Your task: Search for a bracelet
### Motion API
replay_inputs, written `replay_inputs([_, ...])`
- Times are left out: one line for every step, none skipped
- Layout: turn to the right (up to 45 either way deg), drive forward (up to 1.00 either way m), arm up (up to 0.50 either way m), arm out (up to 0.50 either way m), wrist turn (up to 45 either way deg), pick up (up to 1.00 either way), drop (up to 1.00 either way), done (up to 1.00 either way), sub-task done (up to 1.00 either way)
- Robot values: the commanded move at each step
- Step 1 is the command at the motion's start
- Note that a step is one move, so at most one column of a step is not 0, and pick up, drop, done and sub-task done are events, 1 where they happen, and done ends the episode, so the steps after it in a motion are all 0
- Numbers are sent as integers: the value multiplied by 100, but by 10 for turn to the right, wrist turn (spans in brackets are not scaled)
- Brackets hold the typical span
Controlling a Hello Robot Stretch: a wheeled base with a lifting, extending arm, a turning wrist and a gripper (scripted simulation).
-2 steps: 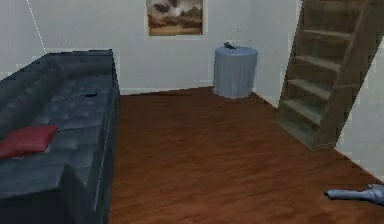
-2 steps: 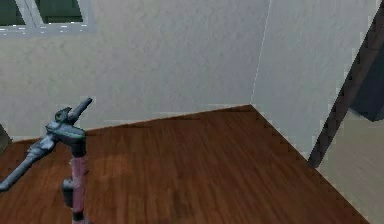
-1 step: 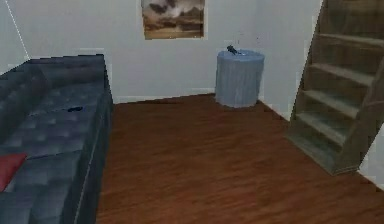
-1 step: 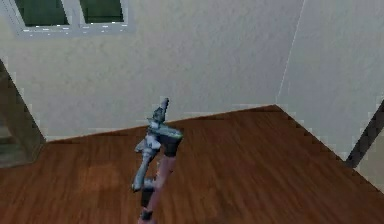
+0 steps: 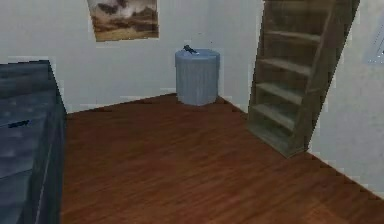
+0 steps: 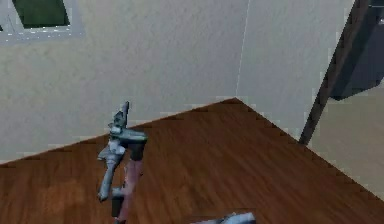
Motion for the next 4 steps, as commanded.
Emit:
replay_inputs([0,100,0,0,0,0,0,0,0])
replay_inputs([30,0,0,0,0,0,0,0,0])
replay_inputs([0,100,0,0,0,0,0,0,0])
replay_inputs([30,0,0,0,0,0,0,0,0])
